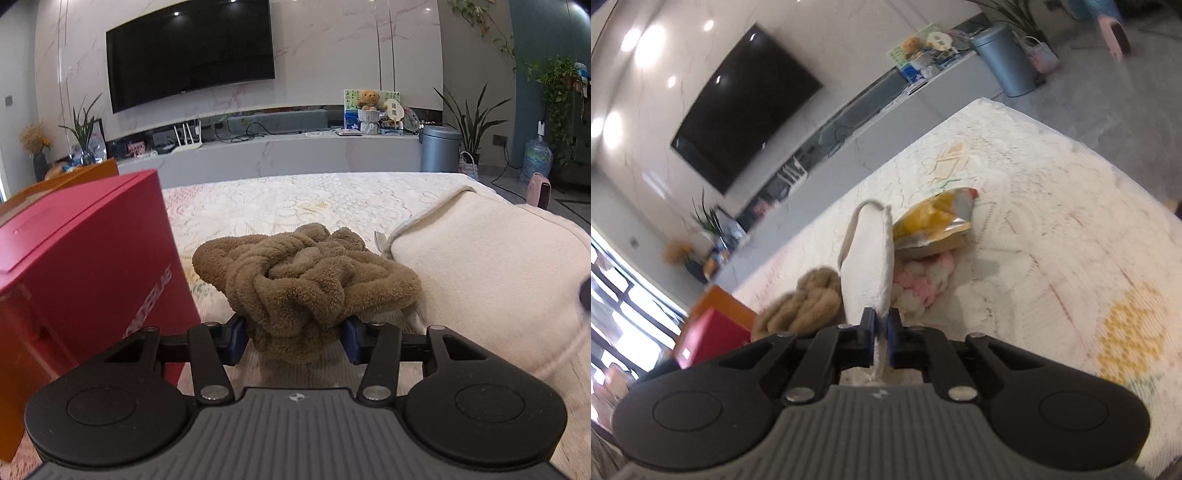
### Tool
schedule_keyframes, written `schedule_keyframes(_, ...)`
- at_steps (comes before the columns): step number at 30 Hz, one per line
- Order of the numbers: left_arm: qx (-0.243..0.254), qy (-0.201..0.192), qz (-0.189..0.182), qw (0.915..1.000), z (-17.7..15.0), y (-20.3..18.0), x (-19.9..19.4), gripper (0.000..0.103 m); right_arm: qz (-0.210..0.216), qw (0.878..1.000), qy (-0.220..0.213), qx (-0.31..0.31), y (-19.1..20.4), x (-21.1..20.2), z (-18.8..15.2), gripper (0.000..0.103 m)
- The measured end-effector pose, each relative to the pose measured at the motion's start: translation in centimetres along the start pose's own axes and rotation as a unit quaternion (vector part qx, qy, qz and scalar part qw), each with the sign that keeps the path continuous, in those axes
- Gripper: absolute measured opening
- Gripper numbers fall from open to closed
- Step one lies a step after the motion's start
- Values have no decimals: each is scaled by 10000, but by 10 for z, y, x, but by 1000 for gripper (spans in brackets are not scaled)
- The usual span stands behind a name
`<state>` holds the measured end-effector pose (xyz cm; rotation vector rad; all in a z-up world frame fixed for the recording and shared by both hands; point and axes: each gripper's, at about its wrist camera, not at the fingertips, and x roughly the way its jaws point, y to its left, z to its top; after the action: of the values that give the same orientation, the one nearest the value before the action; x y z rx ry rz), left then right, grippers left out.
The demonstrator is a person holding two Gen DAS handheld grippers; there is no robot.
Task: Organize soft objects
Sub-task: 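Grasp the white round pad edge with the right gripper while the left holds the towel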
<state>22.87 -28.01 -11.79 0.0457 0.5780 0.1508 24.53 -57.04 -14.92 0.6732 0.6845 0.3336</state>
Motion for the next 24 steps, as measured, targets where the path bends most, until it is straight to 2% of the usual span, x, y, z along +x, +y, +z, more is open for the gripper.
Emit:
schedule_keyframes(3,93,39,0,9999,0,0,2,59,49,9999,-71,81,3,7,-2,9)
schedule_keyframes(6,167,64,49,9998,0,-1,7,69,98,9995,-20,293,1,21,-4,13)
schedule_keyframes(8,177,-53,50,9998,0,-2,7,72,141,9994,56,304,0,29,-7,30)
schedule_keyframes(9,180,-144,28,9997,0,-2,9,75,209,9992,25,328,-1,31,-8,34)
schedule_keyframes(13,113,-66,11,9999,0,-2,16,79,480,9977,-164,452,-2,35,-7,35)
schedule_keyframes(16,-233,117,-101,9996,3,3,25,80,601,9976,-233,251,0,38,-5,32)
schedule_keyframes(17,-343,166,-118,9992,4,5,28,78,607,9976,-249,220,-2,40,-5,22)
schedule_keyframes(19,-529,157,-153,9984,2,10,27,68,498,9984,-175,211,-4,43,-4,9)
schedule_keyframes(22,-529,145,-196,9983,1,12,24,58,345,9991,-253,28,-1,41,-4,2)
schedule_keyframes(24,-572,140,-212,9980,0,13,21,57,274,9987,-410,-113,4,36,-3,2)
